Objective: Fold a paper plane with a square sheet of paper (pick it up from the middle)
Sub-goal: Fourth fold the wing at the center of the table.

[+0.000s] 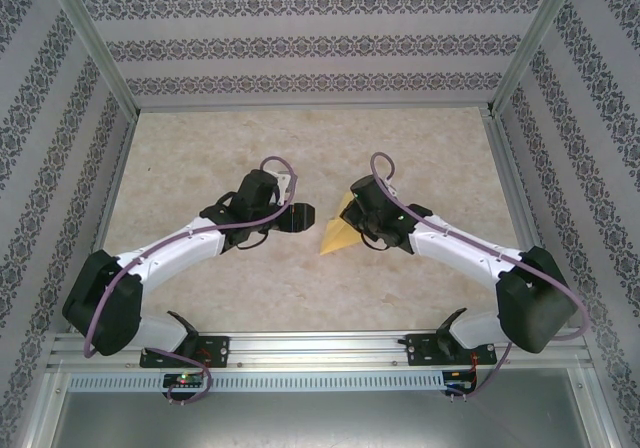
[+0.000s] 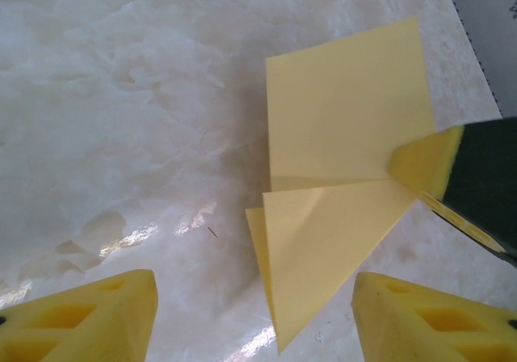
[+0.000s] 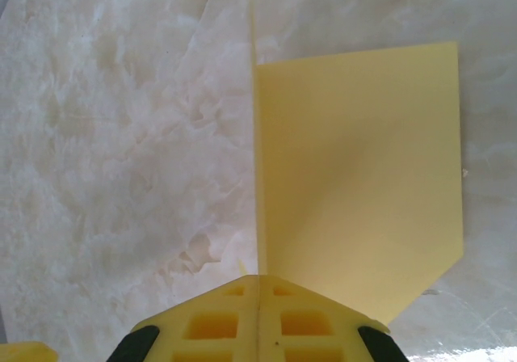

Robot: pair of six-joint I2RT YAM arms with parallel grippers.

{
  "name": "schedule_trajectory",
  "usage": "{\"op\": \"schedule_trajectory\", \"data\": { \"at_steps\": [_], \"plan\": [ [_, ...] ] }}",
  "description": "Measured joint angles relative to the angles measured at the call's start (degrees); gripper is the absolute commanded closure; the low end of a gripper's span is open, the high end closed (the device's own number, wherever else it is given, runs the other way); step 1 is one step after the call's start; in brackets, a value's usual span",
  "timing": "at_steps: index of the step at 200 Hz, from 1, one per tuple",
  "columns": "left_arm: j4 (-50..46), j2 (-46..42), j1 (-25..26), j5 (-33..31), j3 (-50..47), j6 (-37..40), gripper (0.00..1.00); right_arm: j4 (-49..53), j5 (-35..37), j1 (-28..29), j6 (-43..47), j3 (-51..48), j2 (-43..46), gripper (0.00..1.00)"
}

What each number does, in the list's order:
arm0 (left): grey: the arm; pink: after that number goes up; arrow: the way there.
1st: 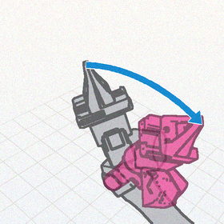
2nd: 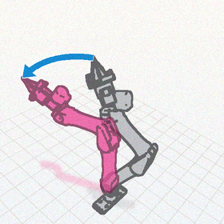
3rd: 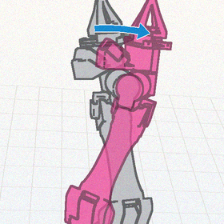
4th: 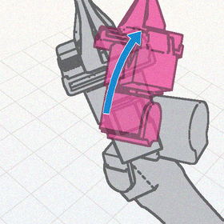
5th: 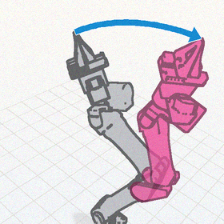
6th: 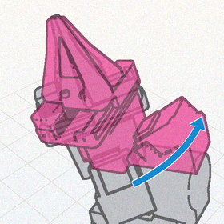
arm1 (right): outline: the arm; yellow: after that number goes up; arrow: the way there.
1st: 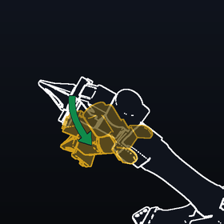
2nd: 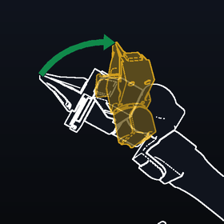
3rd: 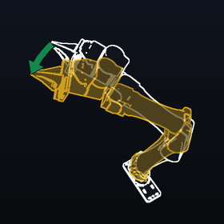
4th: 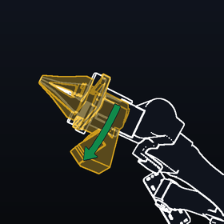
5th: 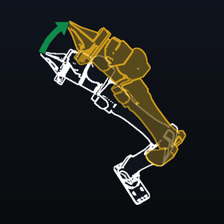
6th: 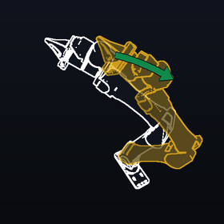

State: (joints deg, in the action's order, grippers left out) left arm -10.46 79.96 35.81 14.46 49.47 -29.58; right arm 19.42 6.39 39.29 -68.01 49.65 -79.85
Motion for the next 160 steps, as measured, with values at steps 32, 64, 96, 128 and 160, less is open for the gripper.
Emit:
{"op": "schedule_trajectory", "data": {
  "at_steps": [32,64,96,128,160],
  "plan": [
    [3.6,3.0,1.4,2.1,-1.5,3.6,0.33,-1.6,0.0,0.4,-4.3,-0.5,-2.9,1.00],
    [10.6,5.7,3.7,3.1,-5.9,7.7,0.38,-2.0,0.0,0.4,-9.1,-0.8,-4.6,1.00],
    [16.4,7.8,4.6,3.8,-9.3,12.8,0.42,-2.3,0.0,0.4,-13.0,-0.9,-5.1,1.00],
    [24.1,8.6,4.9,4.3,-12.8,17.8,0.44,-2.5,-0.1,0.4,-15.7,-1.0,-5.7,1.00],
    [29.6,9.4,6.0,5.0,-14.5,23.6,0.47,-2.7,-1.1,0.4,-17.1,-1.0,-6.9,1.00]
  ]
}}
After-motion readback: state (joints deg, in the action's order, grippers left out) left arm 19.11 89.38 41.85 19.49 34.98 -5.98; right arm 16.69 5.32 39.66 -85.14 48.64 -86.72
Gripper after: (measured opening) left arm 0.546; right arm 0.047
